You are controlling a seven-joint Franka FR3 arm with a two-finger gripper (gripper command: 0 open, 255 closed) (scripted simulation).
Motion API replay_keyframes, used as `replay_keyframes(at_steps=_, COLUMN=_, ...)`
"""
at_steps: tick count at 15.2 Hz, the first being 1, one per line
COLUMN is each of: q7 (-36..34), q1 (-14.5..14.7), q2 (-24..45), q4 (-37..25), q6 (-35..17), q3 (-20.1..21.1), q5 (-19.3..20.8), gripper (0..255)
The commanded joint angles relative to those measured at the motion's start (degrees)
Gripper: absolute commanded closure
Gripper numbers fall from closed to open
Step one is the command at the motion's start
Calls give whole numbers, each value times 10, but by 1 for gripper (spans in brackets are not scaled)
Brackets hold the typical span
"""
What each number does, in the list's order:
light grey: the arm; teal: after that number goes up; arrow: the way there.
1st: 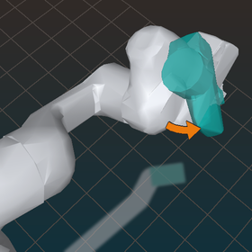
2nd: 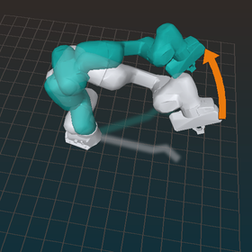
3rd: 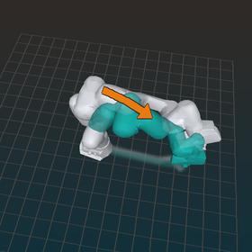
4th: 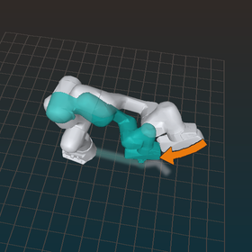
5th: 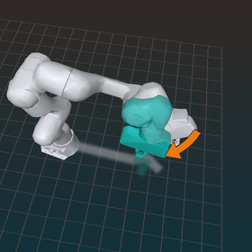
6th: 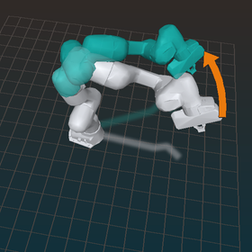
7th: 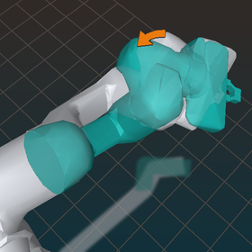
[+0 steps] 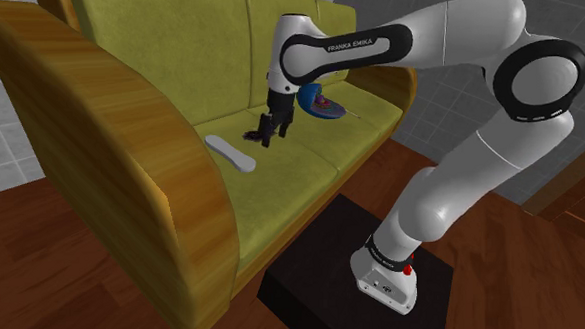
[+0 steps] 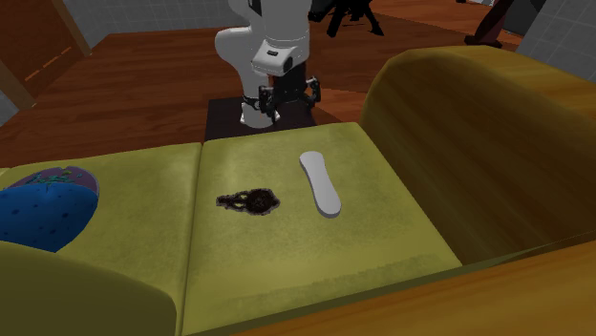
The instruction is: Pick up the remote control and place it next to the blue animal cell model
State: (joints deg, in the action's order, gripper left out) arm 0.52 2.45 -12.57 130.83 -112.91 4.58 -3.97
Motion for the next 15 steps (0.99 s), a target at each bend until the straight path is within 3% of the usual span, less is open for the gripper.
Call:
replay_keyframes(at_steps=1, q7=-12, q1=3, q2=40, q4=-22, q6=-26, q3=7, q5=5, gripper=0)
replay_keyframes(at_steps=11, q7=-72, q1=20, q2=246, q4=-192, q6=-97, q3=22, q5=52, gripper=0)
replay_keyframes(at_steps=15, q7=-74, q1=21, q2=260, q4=-178, q6=-124, q3=22, q5=54, gripper=0)
